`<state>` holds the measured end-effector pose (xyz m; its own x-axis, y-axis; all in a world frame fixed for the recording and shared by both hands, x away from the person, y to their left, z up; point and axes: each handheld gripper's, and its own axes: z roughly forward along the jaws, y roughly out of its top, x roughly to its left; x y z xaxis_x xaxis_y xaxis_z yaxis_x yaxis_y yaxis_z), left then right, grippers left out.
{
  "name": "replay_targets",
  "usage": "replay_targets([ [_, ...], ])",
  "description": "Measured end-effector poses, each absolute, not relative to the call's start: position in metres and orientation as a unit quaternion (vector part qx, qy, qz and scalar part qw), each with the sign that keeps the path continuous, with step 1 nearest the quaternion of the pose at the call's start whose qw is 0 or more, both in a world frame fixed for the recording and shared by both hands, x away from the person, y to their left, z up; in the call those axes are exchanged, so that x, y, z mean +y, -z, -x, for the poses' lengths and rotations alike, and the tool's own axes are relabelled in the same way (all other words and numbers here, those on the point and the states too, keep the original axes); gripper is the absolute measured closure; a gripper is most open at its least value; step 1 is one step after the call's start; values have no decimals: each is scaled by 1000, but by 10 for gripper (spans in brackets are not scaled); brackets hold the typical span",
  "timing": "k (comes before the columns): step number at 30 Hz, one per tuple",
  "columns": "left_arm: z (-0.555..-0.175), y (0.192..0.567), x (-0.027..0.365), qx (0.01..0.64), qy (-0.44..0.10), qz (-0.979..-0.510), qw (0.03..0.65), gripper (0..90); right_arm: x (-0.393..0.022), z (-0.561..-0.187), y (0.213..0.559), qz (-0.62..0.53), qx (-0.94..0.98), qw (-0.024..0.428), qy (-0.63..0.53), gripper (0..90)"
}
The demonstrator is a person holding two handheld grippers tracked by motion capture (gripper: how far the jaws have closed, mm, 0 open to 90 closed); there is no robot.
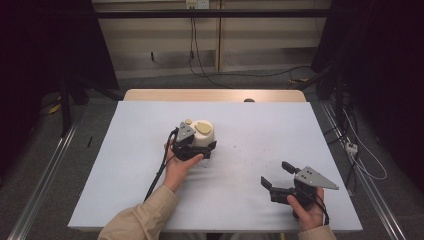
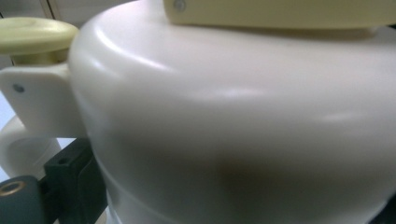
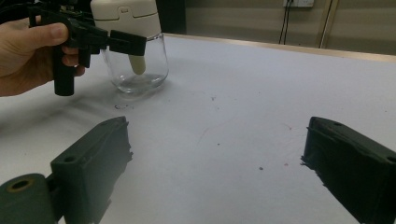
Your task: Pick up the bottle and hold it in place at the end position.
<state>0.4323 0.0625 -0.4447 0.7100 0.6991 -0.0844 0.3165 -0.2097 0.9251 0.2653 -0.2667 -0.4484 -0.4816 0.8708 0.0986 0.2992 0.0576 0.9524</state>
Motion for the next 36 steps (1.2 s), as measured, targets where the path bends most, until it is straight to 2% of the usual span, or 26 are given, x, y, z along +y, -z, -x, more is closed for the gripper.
replay_targets([
  [36,-441,443,39,324,-165,-761,537,51,-268,-265,449,-432,676,266,-535,66],
])
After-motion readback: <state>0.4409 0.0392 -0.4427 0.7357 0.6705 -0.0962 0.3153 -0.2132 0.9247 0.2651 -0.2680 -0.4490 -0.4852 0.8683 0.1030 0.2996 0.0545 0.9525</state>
